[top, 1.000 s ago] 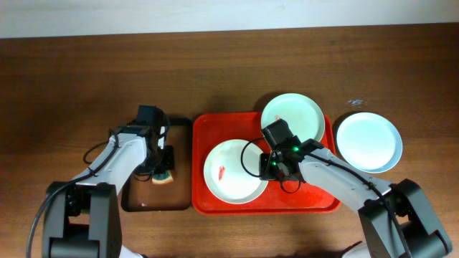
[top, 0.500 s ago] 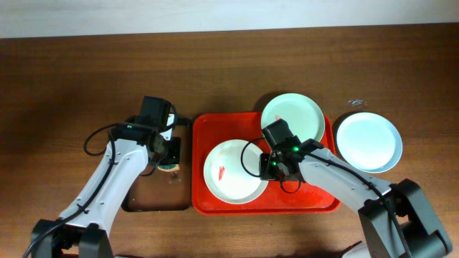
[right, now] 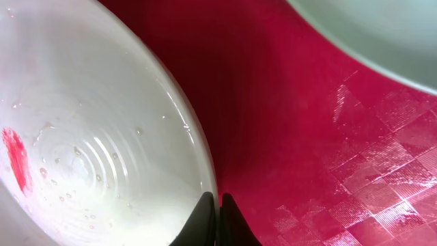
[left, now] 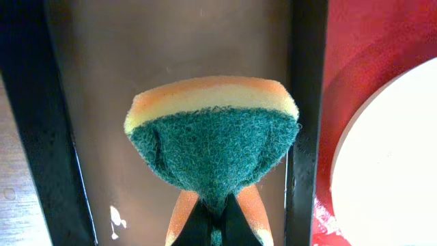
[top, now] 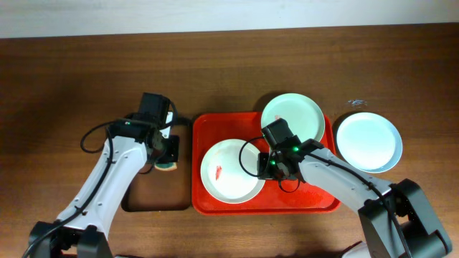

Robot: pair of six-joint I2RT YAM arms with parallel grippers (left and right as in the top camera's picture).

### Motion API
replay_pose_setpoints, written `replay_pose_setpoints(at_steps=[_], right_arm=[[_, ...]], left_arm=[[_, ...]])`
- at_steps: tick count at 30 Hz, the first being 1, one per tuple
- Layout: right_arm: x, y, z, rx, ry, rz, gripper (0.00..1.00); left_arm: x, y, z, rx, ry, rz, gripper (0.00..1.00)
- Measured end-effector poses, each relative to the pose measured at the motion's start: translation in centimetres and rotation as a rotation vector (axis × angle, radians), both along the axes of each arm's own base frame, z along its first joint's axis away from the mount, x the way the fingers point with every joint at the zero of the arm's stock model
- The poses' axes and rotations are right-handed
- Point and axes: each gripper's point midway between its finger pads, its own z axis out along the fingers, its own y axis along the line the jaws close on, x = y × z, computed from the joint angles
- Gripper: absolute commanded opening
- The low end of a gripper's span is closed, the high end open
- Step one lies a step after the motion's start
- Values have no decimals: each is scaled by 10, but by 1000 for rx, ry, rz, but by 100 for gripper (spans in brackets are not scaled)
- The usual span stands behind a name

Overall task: Clean dirty plates on tray and stack at the side
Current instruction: 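Scrub the center plate with the sponge in the left gripper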

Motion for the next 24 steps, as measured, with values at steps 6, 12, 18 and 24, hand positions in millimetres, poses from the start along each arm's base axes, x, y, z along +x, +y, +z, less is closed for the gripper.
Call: replay_pose_setpoints(at_steps=[6,12,18,24], right_arm=[[0,-1,0,-3,-2,-1,4],[1,-1,0,-5,-3,-2,4],[2,-3,-1,-17,-9,-5,4],[2,-7,-1,-33,-5,-36,4]], left_arm=[[-4,-17,0,0,1,-58,0],[-4,-19,0,0,0,-62,0],[-2,-19,1,-2,-10,-62,0],[15,-24,20,-17,-69,-62,0]])
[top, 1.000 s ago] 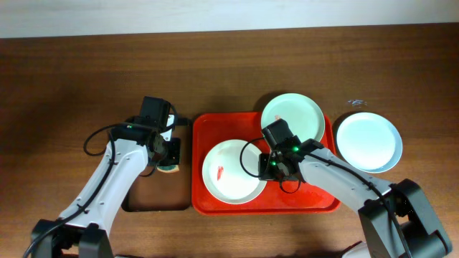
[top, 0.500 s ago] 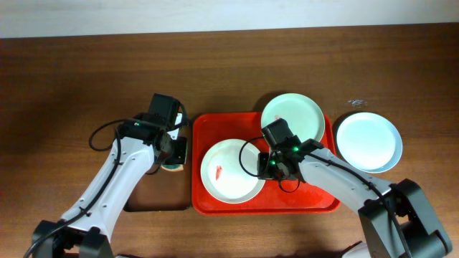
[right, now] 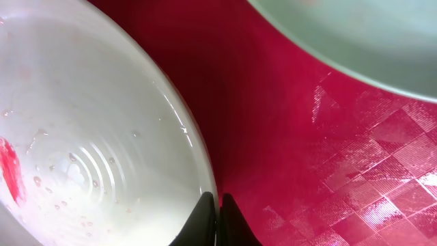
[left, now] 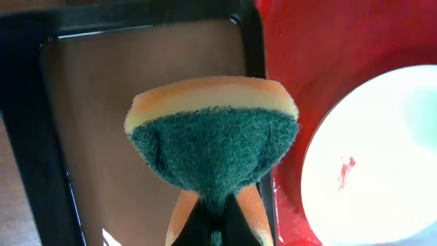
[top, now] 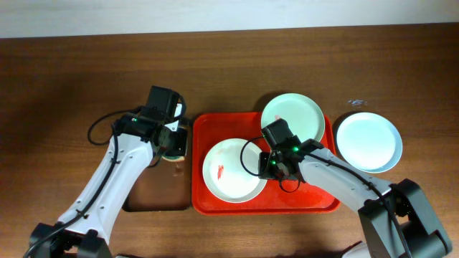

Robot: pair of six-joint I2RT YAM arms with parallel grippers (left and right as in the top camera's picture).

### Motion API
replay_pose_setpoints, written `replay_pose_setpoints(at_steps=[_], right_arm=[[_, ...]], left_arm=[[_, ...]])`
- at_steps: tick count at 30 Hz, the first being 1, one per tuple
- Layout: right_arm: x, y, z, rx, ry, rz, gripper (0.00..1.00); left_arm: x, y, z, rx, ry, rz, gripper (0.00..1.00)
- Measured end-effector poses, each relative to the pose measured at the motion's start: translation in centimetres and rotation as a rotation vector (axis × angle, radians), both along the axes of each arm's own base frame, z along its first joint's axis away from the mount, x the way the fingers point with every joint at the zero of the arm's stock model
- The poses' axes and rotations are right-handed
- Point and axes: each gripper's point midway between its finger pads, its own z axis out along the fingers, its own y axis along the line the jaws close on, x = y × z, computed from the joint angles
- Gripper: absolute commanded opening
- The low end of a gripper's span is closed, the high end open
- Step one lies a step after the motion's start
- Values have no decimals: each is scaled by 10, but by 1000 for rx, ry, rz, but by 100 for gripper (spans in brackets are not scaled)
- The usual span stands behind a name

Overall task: Clean dirty plates on tray and stack at the side
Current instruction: 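Scrub the center plate with the sponge in the left gripper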

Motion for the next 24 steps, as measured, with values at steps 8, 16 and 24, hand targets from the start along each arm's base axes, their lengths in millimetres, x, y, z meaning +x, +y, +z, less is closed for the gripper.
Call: replay_pose_setpoints(at_steps=[8,16,24], right_arm=[[0,-1,0,-3,-2,-1,5],[1,-1,0,-6,-3,-3,4],[1,-1,0,-6,-3,-4,4]], left_arm=[[-11,-47,3,-183,39,-96,0],[-32,-109,-27,-195,124,-189,0],[-29,-112,-85,-129,226,-179,0]])
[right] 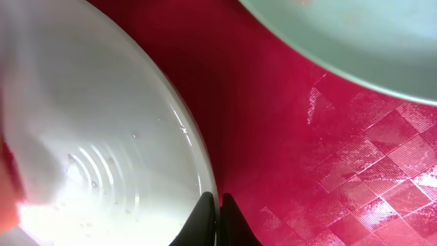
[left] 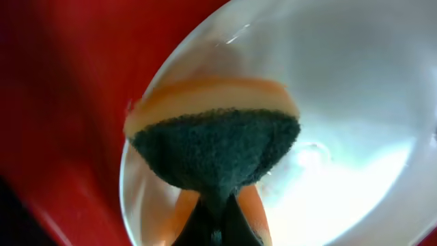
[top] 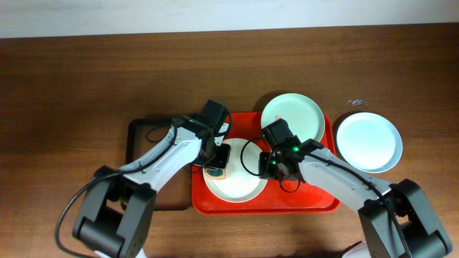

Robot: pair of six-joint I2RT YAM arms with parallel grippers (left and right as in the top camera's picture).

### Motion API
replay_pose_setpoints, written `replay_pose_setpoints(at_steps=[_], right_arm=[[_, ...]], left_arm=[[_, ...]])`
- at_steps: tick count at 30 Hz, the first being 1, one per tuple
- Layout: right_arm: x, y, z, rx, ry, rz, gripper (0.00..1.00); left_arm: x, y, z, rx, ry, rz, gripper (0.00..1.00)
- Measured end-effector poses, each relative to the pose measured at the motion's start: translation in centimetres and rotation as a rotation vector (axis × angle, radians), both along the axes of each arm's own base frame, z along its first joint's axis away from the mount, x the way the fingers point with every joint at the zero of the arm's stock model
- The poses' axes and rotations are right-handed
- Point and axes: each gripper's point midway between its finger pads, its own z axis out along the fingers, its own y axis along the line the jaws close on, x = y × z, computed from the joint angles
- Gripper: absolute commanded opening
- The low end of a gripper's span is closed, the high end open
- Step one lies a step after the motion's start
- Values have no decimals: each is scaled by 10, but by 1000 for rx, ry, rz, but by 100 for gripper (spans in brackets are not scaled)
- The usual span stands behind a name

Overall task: Clean dirty plates on tray and stack at the side
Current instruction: 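Scrub the center plate with the sponge in the left gripper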

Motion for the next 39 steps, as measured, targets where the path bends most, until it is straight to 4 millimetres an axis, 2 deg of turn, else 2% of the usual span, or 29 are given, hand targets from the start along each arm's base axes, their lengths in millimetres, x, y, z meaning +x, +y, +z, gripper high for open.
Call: replay_pose_setpoints(at_steps=[2,4,8,9,11,13,17,18,21,24,26,27,29,30,32,34,36,39], right_arm=[[0,0,0,0,0,0,4],[0,0,0,0,1,-1,4],[0,-1,0,-7,1,-3,4],[0,-1,0,-7,0,-4,4],[0,-1,0,-7,0,-3,4],[0,-1,0,-7,0,-4,4],[0,-1,0,-7,0,-4,4],[0,-1,0,-7,0,-3,4],[0,-1,0,-7,1,-4,4],[-1,-2,-1,-12,2,-5,4],[0,-3,-1,-16,0,-6,4],[-1,-3,-1,-16,1,-5,4],[0,-3,-1,-16,1,-5,4],[0,-3,-1,-15,-1,-6,4],[0,-3,-1,-14,-2,-5,4],[0,-3,-1,-14,-2,-5,4],[0,-3,-1,-14,-2,-6,4],[0,-3,-1,-14,-2,-5,4]], left_arm=[[-2,-3,-13,13,24,-7,0],[-2,-6,-16,17,31,-11,0],[-9,-23,-6,-132,105,0,0],[-6,-23,0,-167,106,13,0],[13,-14,37,-244,22,57,0],[22,-4,63,-223,-65,70,0],[13,-12,45,-143,-67,31,0],[6,-12,27,-98,-33,24,0],[-2,-15,-10,-38,32,11,0],[-4,-22,-17,-28,49,-7,0],[-10,-34,-15,-96,91,-19,0],[-18,-45,-13,-162,138,-36,0],[-26,-49,-5,-206,190,-40,0],[-20,-50,8,-239,177,-30,0],[2,-46,56,-289,32,-21,0],[9,-39,79,-274,-56,-17,0],[13,-30,82,-222,-95,-5,0],[16,-18,71,-151,-109,10,0]])
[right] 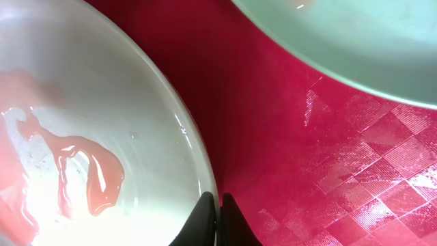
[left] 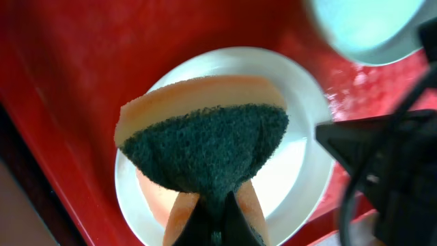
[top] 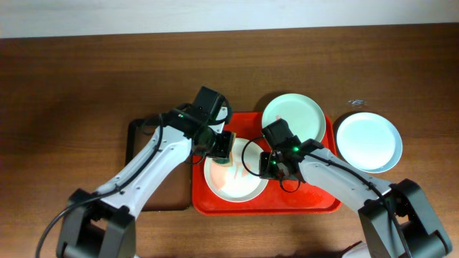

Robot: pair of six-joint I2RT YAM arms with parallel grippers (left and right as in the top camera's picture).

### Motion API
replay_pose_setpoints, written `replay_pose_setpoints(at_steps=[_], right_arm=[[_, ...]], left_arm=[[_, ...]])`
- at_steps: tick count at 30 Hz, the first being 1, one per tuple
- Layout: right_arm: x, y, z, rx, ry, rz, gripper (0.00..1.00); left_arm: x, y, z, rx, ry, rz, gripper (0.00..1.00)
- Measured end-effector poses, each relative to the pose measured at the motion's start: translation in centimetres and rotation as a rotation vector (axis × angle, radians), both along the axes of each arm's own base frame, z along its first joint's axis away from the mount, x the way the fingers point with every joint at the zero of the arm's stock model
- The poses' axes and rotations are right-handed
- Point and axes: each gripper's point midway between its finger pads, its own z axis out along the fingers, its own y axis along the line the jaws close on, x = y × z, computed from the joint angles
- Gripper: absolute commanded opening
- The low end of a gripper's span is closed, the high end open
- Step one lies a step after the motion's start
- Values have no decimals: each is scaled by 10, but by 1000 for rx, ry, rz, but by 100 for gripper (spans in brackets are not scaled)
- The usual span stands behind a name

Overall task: Clean dirty plates on tray and stack at the side
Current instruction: 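Scrub the center plate with the sponge in the left gripper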

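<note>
A white plate (top: 240, 183) lies front left on the red tray (top: 315, 197), with a wet pink-red smear (right: 82, 171) across its inside. My left gripper (top: 221, 146) hangs above the plate's back edge, shut on an orange sponge with a green scouring face (left: 205, 130). The sponge is held clear above the plate (left: 304, 157). My right gripper (right: 218, 212) is shut on the white plate's right rim (right: 194, 143). A mint-green plate (top: 292, 118) sits at the tray's back right.
A pale blue plate (top: 368, 141) rests on the table to the right of the tray. A black tray (top: 143, 183) lies to the left of the red one. Brown wooden table (top: 72, 79) surrounds both trays.
The sponge was pressed on the white plate's left side; it is now held above the plate near its back edge. The small red spot is now a spread pink smear.
My left gripper held the sponge over the black tray, then at that tray's right edge beside the red tray, then down on the white plate. Now it is lifted and the stain is smeared. My right gripper stayed shut on the plate's rim throughout.
</note>
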Motion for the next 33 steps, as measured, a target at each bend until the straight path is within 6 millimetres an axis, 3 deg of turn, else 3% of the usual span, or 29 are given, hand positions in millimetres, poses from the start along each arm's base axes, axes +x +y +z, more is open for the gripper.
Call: replay_pose_setpoints(at_steps=[2,5,7,9,12,14,18,19,24,26,33], right_arm=[[0,0,0,0,0,0,4],[0,0,0,0,0,0,4],[0,0,0,-1,1,0,4],[-1,-1,0,-4,2,-1,4],[-1,-1,0,-5,2,-1,4],[0,-1,0,-4,0,-1,4],[0,-1,0,-3,-2,-1,4],[0,-1,0,-3,-2,-1,4],[0,-1,0,-3,-2,-1,4],[0,-1,0,-3,-2,-1,4],[0,-1,0,-3,-2,-1,4]], left_arm=[[-2,2,-18,32,42,1,0],[-12,-2,-69,100,146,-24,0],[-17,-10,-87,124,169,-53,0],[-18,-12,-88,131,174,-59,0],[-29,-31,-83,22,236,-93,0],[-28,-33,-65,-36,229,-94,0],[-3,-8,50,-110,-103,-33,0],[-2,-2,56,-90,-131,-20,0],[2,12,35,17,-109,7,0],[-2,11,3,65,-34,-4,0],[-11,12,-79,167,156,-14,0]])
